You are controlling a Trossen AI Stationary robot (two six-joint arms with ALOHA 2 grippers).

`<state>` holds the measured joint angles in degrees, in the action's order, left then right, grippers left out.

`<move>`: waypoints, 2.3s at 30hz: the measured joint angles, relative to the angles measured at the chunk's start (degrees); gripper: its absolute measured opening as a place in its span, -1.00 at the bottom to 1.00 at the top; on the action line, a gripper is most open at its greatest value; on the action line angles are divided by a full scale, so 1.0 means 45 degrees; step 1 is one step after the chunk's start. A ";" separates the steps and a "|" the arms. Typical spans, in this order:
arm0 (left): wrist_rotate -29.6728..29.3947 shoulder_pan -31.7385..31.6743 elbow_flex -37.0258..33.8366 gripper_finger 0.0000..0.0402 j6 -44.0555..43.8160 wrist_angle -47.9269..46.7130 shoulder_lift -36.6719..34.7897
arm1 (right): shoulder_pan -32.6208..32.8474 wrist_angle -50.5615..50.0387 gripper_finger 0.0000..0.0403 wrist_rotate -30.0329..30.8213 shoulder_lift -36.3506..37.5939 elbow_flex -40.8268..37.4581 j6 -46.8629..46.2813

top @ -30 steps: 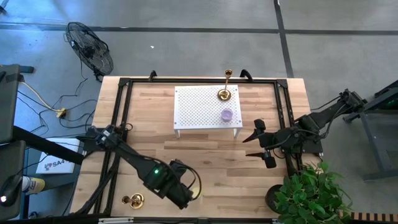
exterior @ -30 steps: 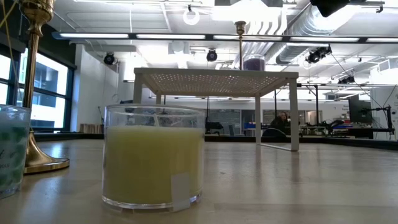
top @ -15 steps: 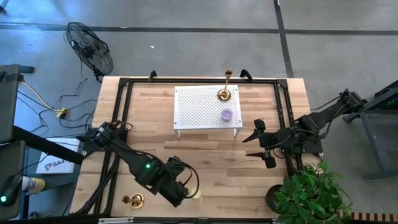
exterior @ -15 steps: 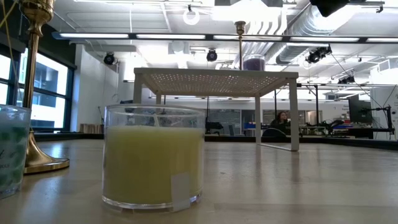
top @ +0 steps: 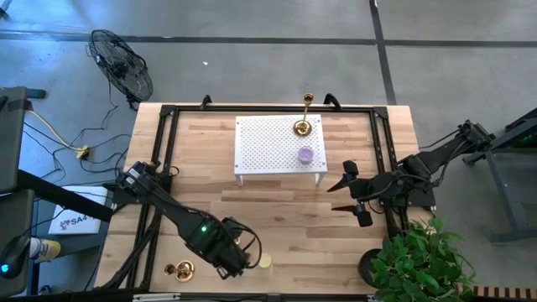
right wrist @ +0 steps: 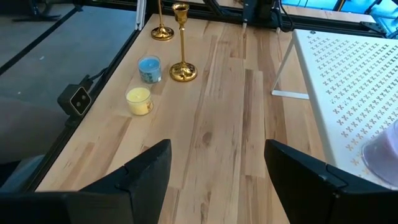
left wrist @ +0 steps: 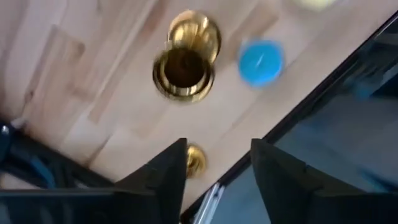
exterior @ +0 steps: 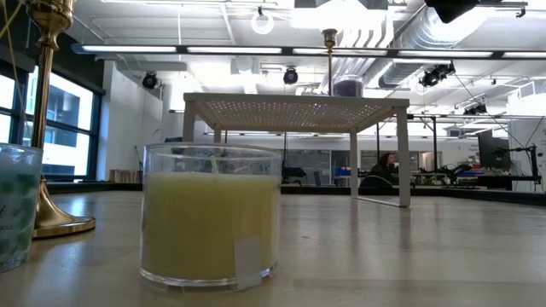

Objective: Pick & Place candle stick holders
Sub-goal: Put the right gold candle holder on the shelf

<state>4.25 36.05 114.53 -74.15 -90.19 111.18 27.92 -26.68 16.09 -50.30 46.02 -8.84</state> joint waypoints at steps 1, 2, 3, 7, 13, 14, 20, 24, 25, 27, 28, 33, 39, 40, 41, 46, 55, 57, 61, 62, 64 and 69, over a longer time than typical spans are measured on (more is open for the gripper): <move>0.0122 0.0000 -0.0021 -0.22 0.0269 0.0016 0.0000 | 0.0000 0.0000 0.25 0.0002 0.0000 0.0000 0.0000; 0.0094 0.0000 0.0012 -0.26 0.0387 0.0058 -0.0005 | -0.0005 0.0007 0.25 0.0004 0.0000 0.0000 0.0000; -0.0112 0.0000 0.0109 -0.28 0.0420 0.0036 -0.0018 | -0.0010 0.0023 0.25 0.0019 0.0000 0.0000 0.0003; -0.1017 -0.0002 0.0389 -0.33 0.0254 0.0082 -0.0364 | -0.0018 0.0177 0.25 0.0059 0.0000 0.0000 0.0057; -0.3153 0.0167 0.0406 -0.33 -0.0895 0.0039 -0.1816 | -0.0049 0.0206 0.25 0.0204 0.0005 0.0000 0.0065; -0.3535 0.0250 0.0411 -0.33 -0.1104 0.0030 -0.2056 | -0.0049 0.0208 0.25 0.0226 0.0001 0.0000 0.0063; -0.4626 0.0704 0.0404 -0.33 -0.1295 0.0050 -0.2764 | -0.0044 0.0204 0.25 0.0303 0.0002 0.0000 0.0068; -0.4756 0.0748 -0.0187 -0.33 -0.1640 0.0056 -0.3285 | -0.0043 0.0199 0.25 0.0426 0.0000 0.0000 0.0073; -0.4750 0.0748 -0.0461 -0.33 -0.1830 0.0044 -0.3418 | -0.0044 0.0199 0.25 0.0491 0.0000 0.0000 0.0073; -0.4698 0.0748 -0.1042 -0.33 -0.2058 0.0022 -0.3588 | -0.0044 0.0199 0.25 0.0637 0.0000 0.0000 0.0073; -0.4642 0.0748 -0.1309 -0.33 -0.2162 0.0033 -0.3620 | -0.0044 0.0199 0.25 0.0638 0.0000 0.0000 0.0073; -0.3708 0.0748 -0.2263 -0.33 -0.3230 0.0060 -0.3628 | -0.0044 0.0199 0.25 0.0638 0.0000 0.0000 0.0063; -0.3849 0.0743 -0.2552 -0.33 -0.4613 0.0336 -0.3638 | -0.0044 0.0199 0.25 0.0638 0.0001 0.0000 0.0068; -0.4031 0.0743 -0.2552 -0.33 -0.4728 0.0439 -0.3638 | -0.0044 0.0199 0.25 0.0638 0.0004 0.0000 0.0068; -0.4182 0.0743 -0.2552 -0.33 -0.4836 0.0564 -0.3638 | -0.0044 0.0199 0.25 0.0671 0.0000 0.0000 0.0068; -0.4428 0.0743 -0.2552 -0.33 -0.4410 0.1036 -0.3564 | -0.0044 0.0199 0.25 0.0744 0.0000 0.0000 0.0010; -0.4688 0.1248 -0.2561 -0.33 -0.3627 0.1639 -0.3283 | -0.0044 0.0199 0.25 0.0806 0.0004 0.0000 0.0063; -0.4764 0.1504 -0.2566 -0.33 -0.3682 0.1642 -0.3279 | -0.0041 0.0197 0.25 0.0886 0.0000 0.0000 0.0063; -0.5209 0.2312 -0.2564 -0.33 -0.3691 0.1699 -0.3178 | -0.0044 0.0193 0.25 0.0906 0.0001 0.0000 0.0063; -0.5562 0.2558 -0.2566 -0.33 -0.3733 0.1746 -0.3167 | -0.0043 0.0189 0.25 0.0922 0.0001 0.0000 0.0063; -0.6473 0.2988 -0.2561 -0.33 -0.3915 0.1733 -0.3141 | -0.0040 0.0189 0.25 0.0925 0.0005 0.0000 0.0063; -0.8235 0.3949 -0.2553 -0.33 -0.3920 0.1791 -0.2934 | -0.0041 0.0194 0.25 0.1126 0.0005 0.0000 0.0068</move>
<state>-32.81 53.82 103.04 -91.79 -82.13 97.97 27.74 -25.80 21.16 -50.28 46.02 -8.54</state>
